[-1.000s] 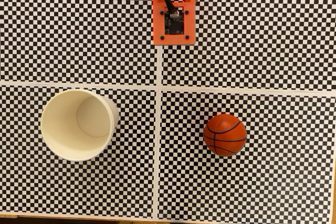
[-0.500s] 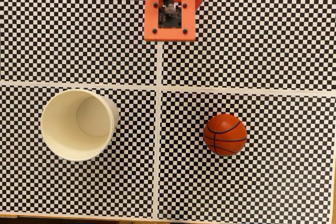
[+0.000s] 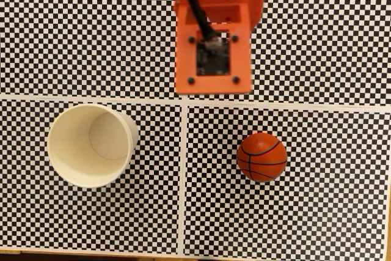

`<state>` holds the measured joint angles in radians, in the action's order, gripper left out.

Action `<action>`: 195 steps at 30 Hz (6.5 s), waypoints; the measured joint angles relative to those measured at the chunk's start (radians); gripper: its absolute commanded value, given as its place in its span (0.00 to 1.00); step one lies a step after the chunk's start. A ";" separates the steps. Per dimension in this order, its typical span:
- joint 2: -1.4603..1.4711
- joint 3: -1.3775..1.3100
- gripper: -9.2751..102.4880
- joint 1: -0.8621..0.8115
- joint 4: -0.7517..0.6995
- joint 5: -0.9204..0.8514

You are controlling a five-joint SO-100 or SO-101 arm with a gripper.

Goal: Grasp basketball and place into cup.

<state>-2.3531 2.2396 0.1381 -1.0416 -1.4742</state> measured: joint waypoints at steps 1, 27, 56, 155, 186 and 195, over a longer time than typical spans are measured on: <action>0.054 -0.049 0.08 0.009 -0.012 0.012; 0.775 -0.795 0.10 0.097 -0.067 0.067; 0.931 -0.844 0.50 0.218 -0.066 0.109; 1.385 -1.115 0.38 0.241 0.043 0.273; 1.290 -1.104 0.08 0.170 0.043 0.282; 1.140 -1.022 0.08 0.106 0.043 0.230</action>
<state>-1.2134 1.2180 0.2439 -0.9986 -1.2441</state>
